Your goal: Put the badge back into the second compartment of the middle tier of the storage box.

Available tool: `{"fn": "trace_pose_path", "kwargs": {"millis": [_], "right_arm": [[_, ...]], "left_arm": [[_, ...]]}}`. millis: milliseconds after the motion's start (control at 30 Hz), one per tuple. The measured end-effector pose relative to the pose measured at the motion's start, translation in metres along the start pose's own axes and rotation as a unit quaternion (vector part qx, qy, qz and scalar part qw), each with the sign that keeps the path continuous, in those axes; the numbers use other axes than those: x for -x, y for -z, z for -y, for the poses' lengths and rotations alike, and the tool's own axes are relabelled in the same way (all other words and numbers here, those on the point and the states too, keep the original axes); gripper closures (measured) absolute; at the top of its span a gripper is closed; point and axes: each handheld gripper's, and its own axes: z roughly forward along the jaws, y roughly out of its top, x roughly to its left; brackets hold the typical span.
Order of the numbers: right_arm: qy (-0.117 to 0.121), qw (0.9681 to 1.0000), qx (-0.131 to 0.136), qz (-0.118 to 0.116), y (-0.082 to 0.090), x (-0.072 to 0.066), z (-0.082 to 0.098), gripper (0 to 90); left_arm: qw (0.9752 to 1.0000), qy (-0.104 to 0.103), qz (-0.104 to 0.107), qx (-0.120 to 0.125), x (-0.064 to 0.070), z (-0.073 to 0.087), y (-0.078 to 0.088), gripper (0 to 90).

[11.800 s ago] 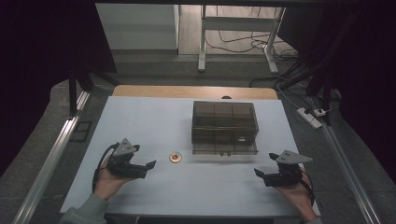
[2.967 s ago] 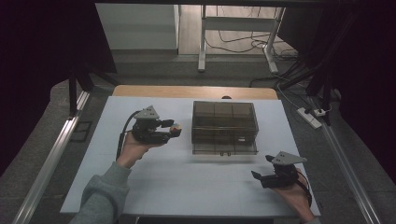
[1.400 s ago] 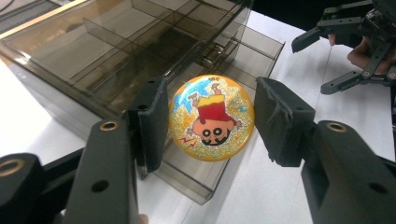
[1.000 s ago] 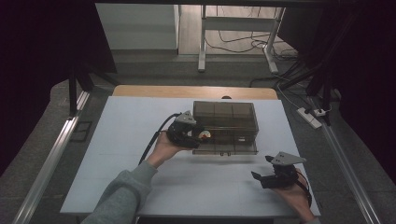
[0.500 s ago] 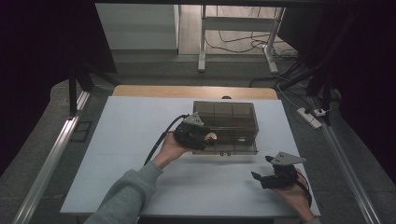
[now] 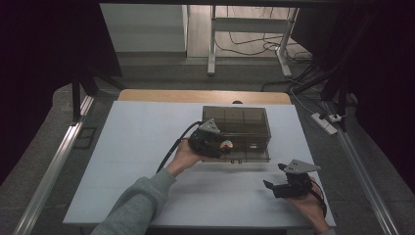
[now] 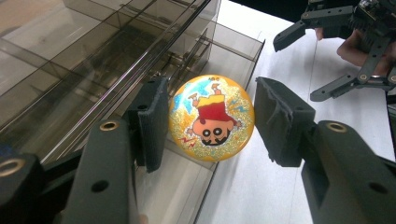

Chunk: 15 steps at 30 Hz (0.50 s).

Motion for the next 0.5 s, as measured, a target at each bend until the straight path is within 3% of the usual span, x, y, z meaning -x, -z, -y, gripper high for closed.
{"fn": "trace_pose_path", "kwargs": {"millis": [500], "right_arm": [[-0.001, 1.0, -0.003, 0.001, 0.0, 0.0, 0.001, 13.7]], "left_arm": [[0.9999, -0.013, -0.004, -0.006, 0.001, -0.004, -0.024, 46.1]]}}
